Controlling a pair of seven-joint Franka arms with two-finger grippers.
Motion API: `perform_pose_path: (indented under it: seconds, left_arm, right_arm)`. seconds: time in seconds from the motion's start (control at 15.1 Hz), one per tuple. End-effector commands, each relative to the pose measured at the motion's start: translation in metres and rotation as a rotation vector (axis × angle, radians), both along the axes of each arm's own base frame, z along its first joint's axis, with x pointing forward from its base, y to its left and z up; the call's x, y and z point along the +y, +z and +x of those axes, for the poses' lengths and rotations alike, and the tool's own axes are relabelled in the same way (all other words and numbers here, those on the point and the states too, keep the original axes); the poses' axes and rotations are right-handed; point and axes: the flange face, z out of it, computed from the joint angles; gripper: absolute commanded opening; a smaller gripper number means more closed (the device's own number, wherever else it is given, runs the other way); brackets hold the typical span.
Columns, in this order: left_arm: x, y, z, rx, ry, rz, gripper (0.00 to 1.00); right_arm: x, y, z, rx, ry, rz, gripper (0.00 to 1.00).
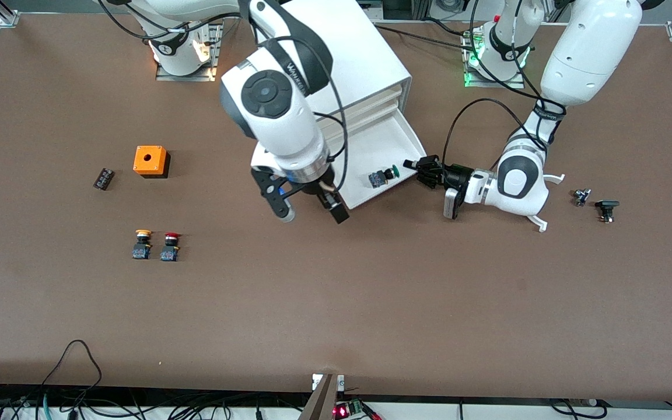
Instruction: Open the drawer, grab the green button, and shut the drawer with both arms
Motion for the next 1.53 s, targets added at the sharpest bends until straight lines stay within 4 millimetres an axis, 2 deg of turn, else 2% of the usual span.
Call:
perform_pose_path:
  seconds: [0.0, 0.13, 0.27, 0.6, 0.73, 0.93, 1.2, 1.39, 1.46]
  left_arm:
    - [0.008, -0.009, 0.023, -0.052, 0.039, 0.04, 1.0]
    - [0.019, -0.002, 0.029, -0.06, 0.039, 0.049, 1.0]
    - [0.029, 0.02, 0.04, -0.042, 0.014, 0.078, 1.0]
    - [0.073, 0.105, 0.087, 0.073, -0.149, 0.262, 1.0]
    - [0.098, 0.135, 0.097, 0.09, -0.193, 0.332, 1.0]
    - [0.128, 0.179, 0.113, 0.093, -0.241, 0.473, 1.0]
    - [0.14, 0.238, 0.127, 0.108, -0.236, 0.701, 1.0]
    - [0.127, 0.287, 0.13, 0.137, -0.2, 0.877, 1.0]
    - [0.117, 0.301, 0.129, 0.144, -0.204, 0.933, 1.0]
  right_arm:
    - [0.027, -0.019, -0.011, 0.009, -0.015, 0.013, 1.0]
    - [0.045, -0.037, -0.026, 0.025, 0.004, -0.008, 1.0]
    - [0.058, -0.062, -0.037, 0.048, 0.022, -0.034, 1.0]
    - [0.082, -0.109, -0.062, 0.092, -0.008, -0.075, 1.0]
    - [0.094, -0.126, -0.076, 0.095, 0.001, -0.095, 1.0]
    - [0.101, -0.155, -0.079, 0.078, -0.021, -0.103, 1.0]
    - [0.109, -0.175, -0.082, 0.065, -0.044, -0.084, 1.0]
    - [0.112, -0.18, -0.084, 0.063, -0.049, -0.08, 1.0]
    - [0.112, -0.18, -0.084, 0.063, -0.05, -0.08, 0.99]
